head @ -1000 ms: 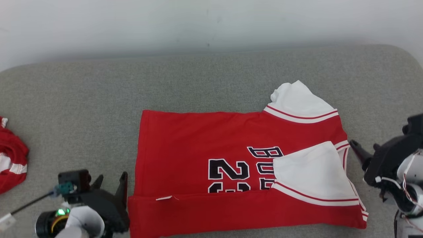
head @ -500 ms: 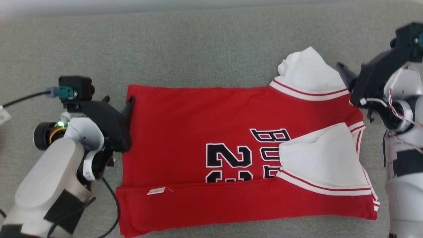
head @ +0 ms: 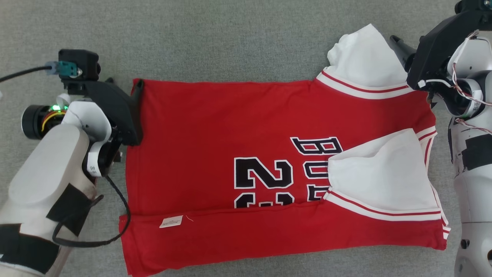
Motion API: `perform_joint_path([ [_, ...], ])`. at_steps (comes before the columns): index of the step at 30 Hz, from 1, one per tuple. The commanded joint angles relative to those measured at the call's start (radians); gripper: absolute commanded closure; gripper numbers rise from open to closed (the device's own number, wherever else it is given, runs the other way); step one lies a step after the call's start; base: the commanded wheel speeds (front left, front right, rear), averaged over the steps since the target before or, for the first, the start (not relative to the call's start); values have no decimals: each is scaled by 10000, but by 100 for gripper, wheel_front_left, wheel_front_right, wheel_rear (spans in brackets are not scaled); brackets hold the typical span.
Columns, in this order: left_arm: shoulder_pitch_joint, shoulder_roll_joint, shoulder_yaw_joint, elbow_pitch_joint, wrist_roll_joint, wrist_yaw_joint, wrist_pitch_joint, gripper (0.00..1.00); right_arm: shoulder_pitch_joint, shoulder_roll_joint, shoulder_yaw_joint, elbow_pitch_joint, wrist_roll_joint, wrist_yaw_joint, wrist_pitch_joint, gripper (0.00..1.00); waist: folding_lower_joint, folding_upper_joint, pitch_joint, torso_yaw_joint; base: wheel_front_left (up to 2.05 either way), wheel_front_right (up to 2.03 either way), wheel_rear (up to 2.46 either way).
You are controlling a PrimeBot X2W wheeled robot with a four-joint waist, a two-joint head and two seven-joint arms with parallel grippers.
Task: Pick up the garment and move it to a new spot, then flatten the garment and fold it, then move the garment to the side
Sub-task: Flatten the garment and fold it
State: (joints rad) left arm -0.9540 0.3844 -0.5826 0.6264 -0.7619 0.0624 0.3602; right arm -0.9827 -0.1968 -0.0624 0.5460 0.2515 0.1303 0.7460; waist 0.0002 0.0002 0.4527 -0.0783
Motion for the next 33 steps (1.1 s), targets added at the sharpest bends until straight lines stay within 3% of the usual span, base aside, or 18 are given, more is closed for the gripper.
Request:
perform_joint_path([
  [1, -17, -93, -109, 138, 20, -60, 124, 0, -104, -110, 14, 63, 82, 4, -100, 0, -2, -2, 115, 2, 0, 0, 0],
  [24, 70, -179, -854, -26, -272, -734, 1622, 0, -367, -464, 277, 829, 343, 4, -493, 0, -2, -2, 122, 74, 0, 0, 0],
  [25, 53, -174, -871, -10, -263, -755, 1643, 13, -404, -450, 308, 845, 308, 4, -480, 0, -2, -2, 138, 62, 0, 0, 0],
  [26, 29, -165, -885, 11, -267, -762, 1671, 56, -446, -441, 329, 865, 283, 4, -464, 0, -2, -2, 156, 53, 0, 0, 0],
  [27, 1, -140, -915, 43, -233, -743, 1703, 84, -484, -431, 350, 891, 276, 4, -475, 0, -2, -2, 176, 45, 0, 0, 0],
  [28, -10, -107, -949, 88, -226, -740, 1778, 100, -515, -423, 384, 931, 255, 4, -456, 0, -2, -2, 192, 38, 0, 0, 0],
  [33, -50, -23, -952, 97, -430, -913, 2014, 100, -716, -554, 383, 1127, 127, 4, -344, 0, -2, -2, 249, 63, 0, 0, 0],
])
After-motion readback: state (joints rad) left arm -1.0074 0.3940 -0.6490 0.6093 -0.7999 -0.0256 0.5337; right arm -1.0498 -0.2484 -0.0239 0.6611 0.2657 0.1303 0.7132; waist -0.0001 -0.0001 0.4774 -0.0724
